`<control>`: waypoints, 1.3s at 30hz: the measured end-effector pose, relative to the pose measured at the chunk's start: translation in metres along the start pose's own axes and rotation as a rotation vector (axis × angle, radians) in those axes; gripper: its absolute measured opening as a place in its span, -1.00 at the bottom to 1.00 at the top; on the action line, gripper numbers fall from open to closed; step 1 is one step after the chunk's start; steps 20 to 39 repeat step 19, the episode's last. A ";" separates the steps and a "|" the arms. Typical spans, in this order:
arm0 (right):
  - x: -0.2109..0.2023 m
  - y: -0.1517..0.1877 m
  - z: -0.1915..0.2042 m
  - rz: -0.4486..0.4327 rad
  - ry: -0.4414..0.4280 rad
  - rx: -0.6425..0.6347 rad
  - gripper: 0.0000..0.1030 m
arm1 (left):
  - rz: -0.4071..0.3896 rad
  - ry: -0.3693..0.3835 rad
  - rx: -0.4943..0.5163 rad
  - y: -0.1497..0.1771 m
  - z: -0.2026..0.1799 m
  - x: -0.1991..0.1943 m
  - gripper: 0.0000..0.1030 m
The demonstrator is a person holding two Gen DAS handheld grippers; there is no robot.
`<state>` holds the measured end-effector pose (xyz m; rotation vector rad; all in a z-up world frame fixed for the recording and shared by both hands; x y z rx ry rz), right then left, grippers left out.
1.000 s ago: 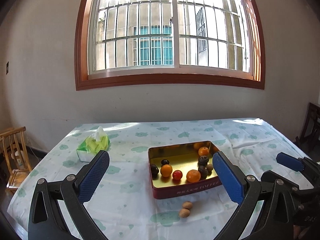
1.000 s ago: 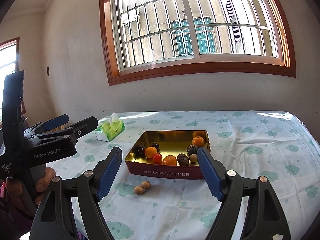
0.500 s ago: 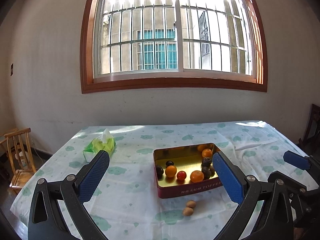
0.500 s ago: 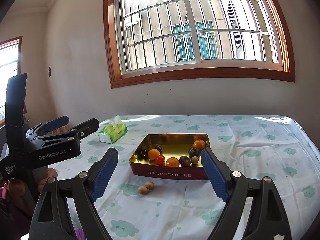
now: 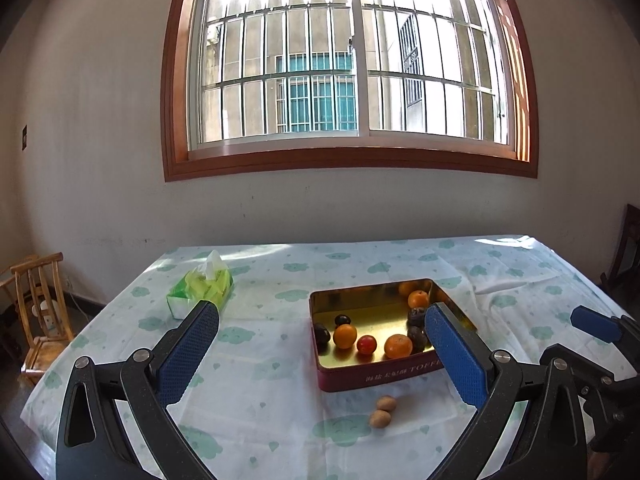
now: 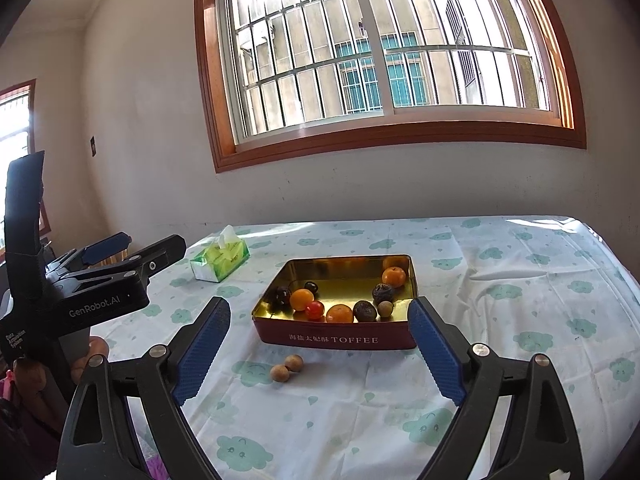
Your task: Organize fruits
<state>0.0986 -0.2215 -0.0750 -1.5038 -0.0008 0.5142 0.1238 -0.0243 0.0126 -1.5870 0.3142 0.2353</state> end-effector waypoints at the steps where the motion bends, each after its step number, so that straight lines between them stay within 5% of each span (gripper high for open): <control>1: 0.002 0.002 -0.002 0.007 0.000 0.004 0.73 | 0.006 -0.001 0.000 0.002 0.000 0.002 0.99; 12: 0.041 0.033 -0.043 0.125 0.032 0.029 0.83 | 0.083 -0.020 0.016 0.021 -0.002 0.040 0.99; 19: 0.109 0.071 -0.157 0.401 0.149 0.065 0.84 | 0.141 -0.068 0.010 0.030 0.009 0.067 0.99; 39: 0.109 0.071 -0.157 0.401 0.149 0.065 0.84 | 0.141 -0.068 0.010 0.030 0.009 0.067 0.99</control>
Point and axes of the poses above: each gripper's, at about its wrist camera, not at the fingertips, and x roughly the way its jaws point, z to its left, y to its underside, the point moved 9 cm from there along x, roughly the way its jaws point, and after that the axes turned 4 degrees about -x, right-handed, at the moved point
